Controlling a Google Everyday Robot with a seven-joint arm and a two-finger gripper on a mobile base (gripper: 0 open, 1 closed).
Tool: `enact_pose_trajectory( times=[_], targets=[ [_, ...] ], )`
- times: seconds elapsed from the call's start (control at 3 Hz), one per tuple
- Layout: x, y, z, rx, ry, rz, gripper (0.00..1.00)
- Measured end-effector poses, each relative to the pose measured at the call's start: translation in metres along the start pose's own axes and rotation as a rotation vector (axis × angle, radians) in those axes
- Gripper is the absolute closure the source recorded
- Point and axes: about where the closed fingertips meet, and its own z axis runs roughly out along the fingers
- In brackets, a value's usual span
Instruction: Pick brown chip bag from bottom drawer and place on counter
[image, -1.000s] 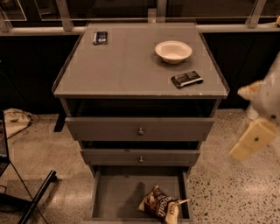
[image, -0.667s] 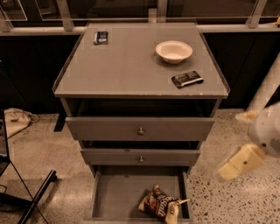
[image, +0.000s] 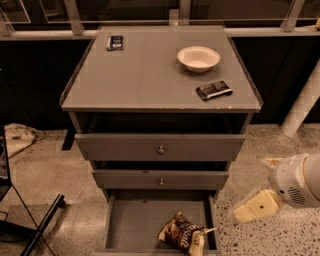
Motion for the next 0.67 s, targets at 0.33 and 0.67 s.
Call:
enact_pose_trajectory(
  times=[0.33, 0.67],
  targets=[
    [0.000, 0.007, -0.001, 0.012, 0.002, -0.022, 0.00],
    [0.037, 0.019, 0.035, -0.007, -0.042, 0.029, 0.00]
  ],
)
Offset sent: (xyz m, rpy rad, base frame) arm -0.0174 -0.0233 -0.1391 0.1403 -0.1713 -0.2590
